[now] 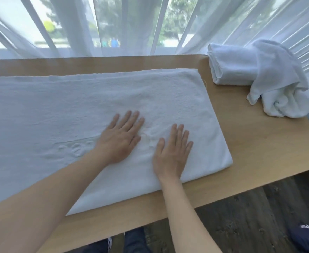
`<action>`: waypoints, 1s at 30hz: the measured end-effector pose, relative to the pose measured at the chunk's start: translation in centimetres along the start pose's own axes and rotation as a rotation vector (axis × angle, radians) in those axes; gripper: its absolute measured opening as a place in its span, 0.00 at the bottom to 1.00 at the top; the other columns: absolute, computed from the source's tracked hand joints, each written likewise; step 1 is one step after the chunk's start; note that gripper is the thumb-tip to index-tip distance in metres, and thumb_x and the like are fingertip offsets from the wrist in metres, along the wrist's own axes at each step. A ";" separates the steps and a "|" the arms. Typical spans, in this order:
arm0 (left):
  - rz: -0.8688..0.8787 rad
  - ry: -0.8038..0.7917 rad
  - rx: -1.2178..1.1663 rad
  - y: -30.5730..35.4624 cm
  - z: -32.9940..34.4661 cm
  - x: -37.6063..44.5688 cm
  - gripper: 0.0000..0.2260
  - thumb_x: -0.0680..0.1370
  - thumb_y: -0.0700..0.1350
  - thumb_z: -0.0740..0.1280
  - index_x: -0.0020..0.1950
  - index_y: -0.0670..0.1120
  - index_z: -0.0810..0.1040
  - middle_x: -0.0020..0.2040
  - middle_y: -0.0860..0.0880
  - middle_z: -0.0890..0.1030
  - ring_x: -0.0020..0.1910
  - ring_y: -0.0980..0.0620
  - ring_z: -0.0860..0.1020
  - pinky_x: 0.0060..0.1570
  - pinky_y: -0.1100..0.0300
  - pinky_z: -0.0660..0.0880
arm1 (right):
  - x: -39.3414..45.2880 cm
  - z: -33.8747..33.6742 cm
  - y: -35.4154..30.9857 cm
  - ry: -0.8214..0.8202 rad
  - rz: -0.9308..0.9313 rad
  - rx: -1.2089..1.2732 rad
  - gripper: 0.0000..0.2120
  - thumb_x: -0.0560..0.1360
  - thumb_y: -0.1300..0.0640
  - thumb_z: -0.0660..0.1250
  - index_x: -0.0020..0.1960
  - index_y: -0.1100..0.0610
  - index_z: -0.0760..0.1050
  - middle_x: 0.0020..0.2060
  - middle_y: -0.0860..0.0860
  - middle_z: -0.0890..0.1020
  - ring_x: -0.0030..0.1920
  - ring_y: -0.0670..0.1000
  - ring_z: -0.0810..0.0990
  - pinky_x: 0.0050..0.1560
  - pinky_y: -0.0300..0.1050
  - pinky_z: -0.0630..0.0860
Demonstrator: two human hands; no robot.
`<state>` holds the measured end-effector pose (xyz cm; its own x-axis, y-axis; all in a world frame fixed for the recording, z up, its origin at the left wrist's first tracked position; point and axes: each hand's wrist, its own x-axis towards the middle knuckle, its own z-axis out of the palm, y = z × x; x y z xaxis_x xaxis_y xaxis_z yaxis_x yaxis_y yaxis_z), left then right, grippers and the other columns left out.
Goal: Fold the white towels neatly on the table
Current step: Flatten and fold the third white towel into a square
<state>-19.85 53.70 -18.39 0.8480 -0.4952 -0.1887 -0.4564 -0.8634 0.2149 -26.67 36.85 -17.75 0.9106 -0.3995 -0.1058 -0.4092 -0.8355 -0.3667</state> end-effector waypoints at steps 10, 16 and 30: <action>0.258 -0.008 0.124 -8.4 -2.6 6.0 0.30 0.80 0.68 0.39 0.81 0.61 0.45 0.82 0.56 0.43 0.81 0.51 0.41 0.79 0.47 0.39 | -4.0 4.9 -5.7 0.048 0.022 -0.143 0.34 0.82 0.38 0.47 0.82 0.54 0.48 0.81 0.51 0.49 0.81 0.54 0.45 0.78 0.63 0.46; 0.104 0.025 0.045 -11.0 -4.3 12.2 0.28 0.81 0.65 0.40 0.81 0.62 0.44 0.82 0.55 0.47 0.81 0.50 0.45 0.79 0.48 0.42 | -3.9 5.2 -5.6 0.083 0.014 -0.177 0.35 0.80 0.39 0.51 0.82 0.55 0.52 0.81 0.53 0.53 0.81 0.56 0.49 0.78 0.64 0.50; 0.385 0.064 -0.107 -6.1 -2.3 2.7 0.24 0.85 0.53 0.50 0.81 0.50 0.60 0.82 0.47 0.55 0.81 0.45 0.49 0.79 0.46 0.48 | -3.5 5.0 -6.1 0.099 0.040 -0.218 0.34 0.79 0.43 0.53 0.81 0.55 0.54 0.81 0.53 0.55 0.81 0.56 0.50 0.77 0.64 0.51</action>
<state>-14.12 57.84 -17.99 0.6370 -0.7707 -0.0151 -0.7165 -0.5992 0.3572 -27.11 45.22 -19.73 0.8875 -0.4603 -0.0217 -0.4579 -0.8755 -0.1544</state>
